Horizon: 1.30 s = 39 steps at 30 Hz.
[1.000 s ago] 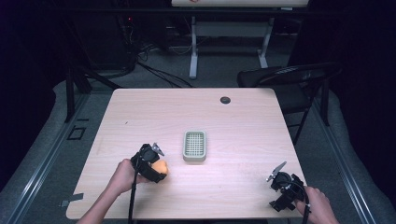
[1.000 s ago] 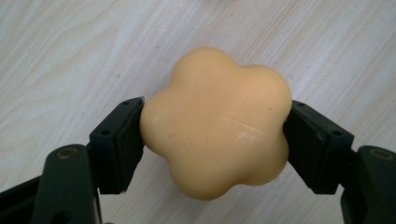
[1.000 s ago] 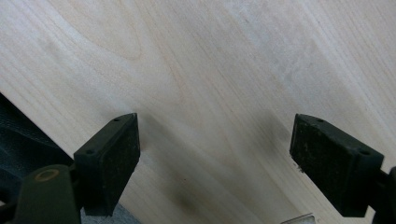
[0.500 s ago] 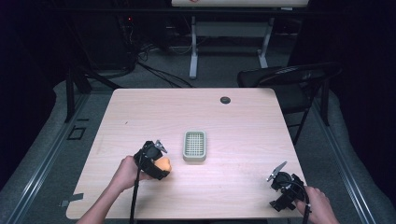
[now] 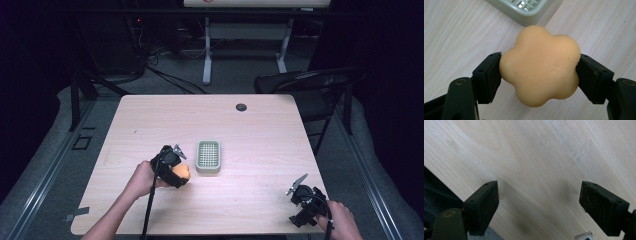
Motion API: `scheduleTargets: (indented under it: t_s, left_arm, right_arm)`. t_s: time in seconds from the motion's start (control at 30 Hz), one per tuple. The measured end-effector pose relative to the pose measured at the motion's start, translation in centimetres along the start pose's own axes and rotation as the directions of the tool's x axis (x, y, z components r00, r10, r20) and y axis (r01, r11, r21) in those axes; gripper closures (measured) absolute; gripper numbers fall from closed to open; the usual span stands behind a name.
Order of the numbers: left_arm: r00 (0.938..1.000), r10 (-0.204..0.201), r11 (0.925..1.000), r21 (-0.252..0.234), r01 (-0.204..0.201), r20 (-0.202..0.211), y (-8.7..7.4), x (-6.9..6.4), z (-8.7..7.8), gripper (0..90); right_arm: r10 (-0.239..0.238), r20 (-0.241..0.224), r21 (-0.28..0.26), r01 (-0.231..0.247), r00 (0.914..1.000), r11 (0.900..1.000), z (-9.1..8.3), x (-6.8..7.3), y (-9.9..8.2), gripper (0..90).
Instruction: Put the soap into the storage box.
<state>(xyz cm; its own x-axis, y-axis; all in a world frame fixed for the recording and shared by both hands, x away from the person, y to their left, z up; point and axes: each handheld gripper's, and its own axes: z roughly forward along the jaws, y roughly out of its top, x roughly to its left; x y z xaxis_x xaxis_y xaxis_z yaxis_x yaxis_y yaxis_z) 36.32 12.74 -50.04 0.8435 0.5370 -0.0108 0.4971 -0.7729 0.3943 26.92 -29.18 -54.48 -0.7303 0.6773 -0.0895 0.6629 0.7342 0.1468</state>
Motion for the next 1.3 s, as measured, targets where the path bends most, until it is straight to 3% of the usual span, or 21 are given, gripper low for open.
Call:
scheduleTargets:
  t_s: [0.47, 1.3]
  left_arm:
    - [0.9994, 0.034, 0.9994, -0.008, -0.034, 0.004, 2.7, 0.4, -0.5, 26.7]
    - [0.9989, 0.044, 0.9987, -0.025, -0.044, 0.018, 6.3, 1.5, -0.3, 26.7]
  right_arm:
    - [-0.002, -0.001, 0.011, 0.002, 1.0000, 0.9999, -0.1, -0.1, -0.2, 15.7]
    - [0.005, -0.001, 0.001, -0.005, 1.0000, 1.0000, 0.0, -0.1, -0.2, 15.7]
